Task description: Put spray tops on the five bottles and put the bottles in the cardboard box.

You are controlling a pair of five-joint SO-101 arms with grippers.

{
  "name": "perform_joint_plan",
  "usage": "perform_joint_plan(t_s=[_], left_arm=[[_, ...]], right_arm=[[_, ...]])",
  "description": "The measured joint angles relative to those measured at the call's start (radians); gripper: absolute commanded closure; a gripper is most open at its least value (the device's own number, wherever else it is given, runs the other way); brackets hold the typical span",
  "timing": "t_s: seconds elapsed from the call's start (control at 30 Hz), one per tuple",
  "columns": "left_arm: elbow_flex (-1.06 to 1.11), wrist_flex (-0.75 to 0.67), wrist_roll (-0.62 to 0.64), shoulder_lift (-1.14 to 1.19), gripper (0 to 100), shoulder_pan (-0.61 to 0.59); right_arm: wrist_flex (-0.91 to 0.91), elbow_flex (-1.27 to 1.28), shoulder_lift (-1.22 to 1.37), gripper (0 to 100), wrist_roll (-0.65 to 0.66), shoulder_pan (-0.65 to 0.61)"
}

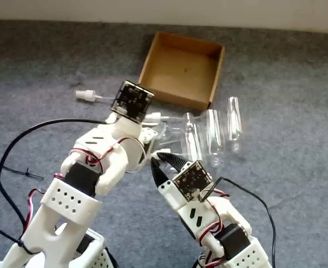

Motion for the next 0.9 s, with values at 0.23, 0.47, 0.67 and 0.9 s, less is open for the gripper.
perform_joint_plan(t_s=[0.23,0.47,0.67,0.9], left_arm=[[0.021,0.0,-0.009,0.0,83,-0.083],[0.049,0.0,-0.055,0.0,83,-0.086],[0.051,0.0,-0.061,0.0,83,-0.091],[0.051,0.0,-0.061,0.0,83,-0.152]], right_arm=[[-0.1,0.032,0.018,81.7,0.006,0.075],[-0.103,0.032,0.018,81.4,0.006,0.077],[-0.083,0.032,0.018,73.9,0.011,0.092],[0.097,0.026,0.008,72.2,0.011,0.106]])
